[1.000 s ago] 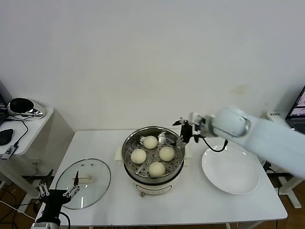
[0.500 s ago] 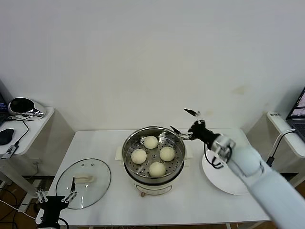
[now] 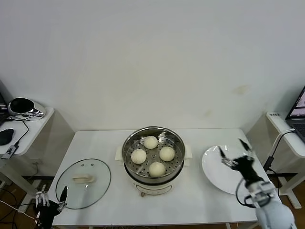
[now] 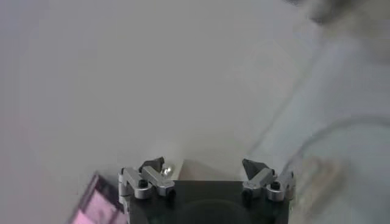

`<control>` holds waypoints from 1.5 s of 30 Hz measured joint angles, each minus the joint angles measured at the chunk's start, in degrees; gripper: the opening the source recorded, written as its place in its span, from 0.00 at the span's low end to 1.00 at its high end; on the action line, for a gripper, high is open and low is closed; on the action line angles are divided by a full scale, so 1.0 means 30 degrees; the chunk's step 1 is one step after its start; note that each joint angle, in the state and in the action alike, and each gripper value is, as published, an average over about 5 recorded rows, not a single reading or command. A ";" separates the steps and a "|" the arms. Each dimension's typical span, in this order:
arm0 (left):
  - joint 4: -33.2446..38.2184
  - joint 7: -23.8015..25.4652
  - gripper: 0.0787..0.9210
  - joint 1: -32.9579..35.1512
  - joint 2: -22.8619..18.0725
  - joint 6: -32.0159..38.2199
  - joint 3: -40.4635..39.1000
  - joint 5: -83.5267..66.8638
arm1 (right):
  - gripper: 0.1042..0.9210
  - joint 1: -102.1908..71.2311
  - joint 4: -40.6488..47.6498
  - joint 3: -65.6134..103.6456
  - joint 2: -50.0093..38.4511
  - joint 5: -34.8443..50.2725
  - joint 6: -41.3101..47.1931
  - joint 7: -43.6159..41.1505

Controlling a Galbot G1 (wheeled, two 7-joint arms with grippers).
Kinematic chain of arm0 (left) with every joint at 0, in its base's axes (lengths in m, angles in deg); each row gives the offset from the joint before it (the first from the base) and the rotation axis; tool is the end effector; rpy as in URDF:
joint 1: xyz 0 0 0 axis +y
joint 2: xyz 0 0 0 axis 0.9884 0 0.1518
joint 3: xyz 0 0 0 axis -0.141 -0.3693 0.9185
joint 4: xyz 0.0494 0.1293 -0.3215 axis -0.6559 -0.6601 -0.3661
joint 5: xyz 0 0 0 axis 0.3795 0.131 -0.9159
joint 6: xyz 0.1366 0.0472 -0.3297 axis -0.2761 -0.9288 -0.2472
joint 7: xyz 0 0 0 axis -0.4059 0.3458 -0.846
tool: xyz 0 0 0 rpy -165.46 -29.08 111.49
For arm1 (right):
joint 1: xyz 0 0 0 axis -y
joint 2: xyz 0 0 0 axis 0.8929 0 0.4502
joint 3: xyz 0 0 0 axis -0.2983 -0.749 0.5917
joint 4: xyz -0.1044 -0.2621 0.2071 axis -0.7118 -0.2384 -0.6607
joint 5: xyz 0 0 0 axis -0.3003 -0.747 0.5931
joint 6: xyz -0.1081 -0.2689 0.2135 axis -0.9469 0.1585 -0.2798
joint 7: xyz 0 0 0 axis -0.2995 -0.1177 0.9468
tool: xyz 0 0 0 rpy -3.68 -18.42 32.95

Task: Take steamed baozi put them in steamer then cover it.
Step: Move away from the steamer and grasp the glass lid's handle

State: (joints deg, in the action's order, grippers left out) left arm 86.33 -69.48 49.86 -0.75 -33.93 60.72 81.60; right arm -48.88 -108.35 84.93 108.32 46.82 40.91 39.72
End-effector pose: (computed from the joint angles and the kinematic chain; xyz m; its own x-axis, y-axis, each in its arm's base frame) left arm 0.1182 0.1793 -0.3709 -0.9967 -0.0757 0.0296 0.0153 0.1821 0.9832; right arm 0.2362 -0.1803 -0.2918 -0.9934 -0.0773 -0.0851 -0.0509 0.9594 -0.2775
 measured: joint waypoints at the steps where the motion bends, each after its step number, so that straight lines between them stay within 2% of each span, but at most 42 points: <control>1: -0.0313 -0.0044 0.88 -0.0140 0.0153 -0.0017 -0.0044 0.0724 | 0.88 -0.0174 -0.0041 0.0444 0.0229 -0.0016 -0.0035 0.0107; 14: -0.3508 -0.0086 0.88 -0.2727 0.1523 -0.0327 -0.1232 0.5507 | 0.88 -0.1579 -0.0069 0.3631 0.2056 -0.0370 -0.0528 0.0769; 34: -0.6542 0.0232 0.88 -0.6874 0.1939 -0.0341 -0.3470 0.7071 | 0.88 -0.2689 -0.0279 0.4994 0.2965 -0.0636 -0.0832 0.0835; 45: -0.7822 0.0310 0.87 -0.8329 0.1966 -0.0269 -0.4169 0.6917 | 0.88 -0.2867 -0.0169 0.5081 0.3208 -0.0817 -0.0933 0.0776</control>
State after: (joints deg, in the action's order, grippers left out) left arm 62.86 -68.55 24.87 5.14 -34.74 48.21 102.35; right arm -57.49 -108.86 100.18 117.95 44.37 38.11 42.05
